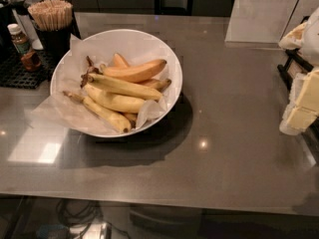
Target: Pick banana from white bowl
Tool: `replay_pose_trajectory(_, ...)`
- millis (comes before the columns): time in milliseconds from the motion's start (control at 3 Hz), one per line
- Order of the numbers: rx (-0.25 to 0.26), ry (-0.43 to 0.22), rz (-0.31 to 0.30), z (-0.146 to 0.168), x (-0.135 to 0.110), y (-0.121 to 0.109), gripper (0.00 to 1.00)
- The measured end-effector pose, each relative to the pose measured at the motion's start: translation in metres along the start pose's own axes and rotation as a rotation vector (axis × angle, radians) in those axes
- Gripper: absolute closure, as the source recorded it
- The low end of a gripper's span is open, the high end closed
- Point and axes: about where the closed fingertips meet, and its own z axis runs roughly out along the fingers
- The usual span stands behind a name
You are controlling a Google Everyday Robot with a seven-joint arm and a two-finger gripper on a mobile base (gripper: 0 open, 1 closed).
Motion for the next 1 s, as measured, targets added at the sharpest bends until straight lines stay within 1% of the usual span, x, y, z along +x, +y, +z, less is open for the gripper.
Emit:
replay_pose_trajectory(333,0.0,0.0,0.0,0.0,0.0,0.0,0.0)
replay_pose_trajectory(667,0.005,-0.019,-0.007,-0.003,-0.003,0.0,0.0)
replay_pose_trajectory(1000,-0.031,-0.117,-0.131,-0.006,-0.041,0.011,0.0)
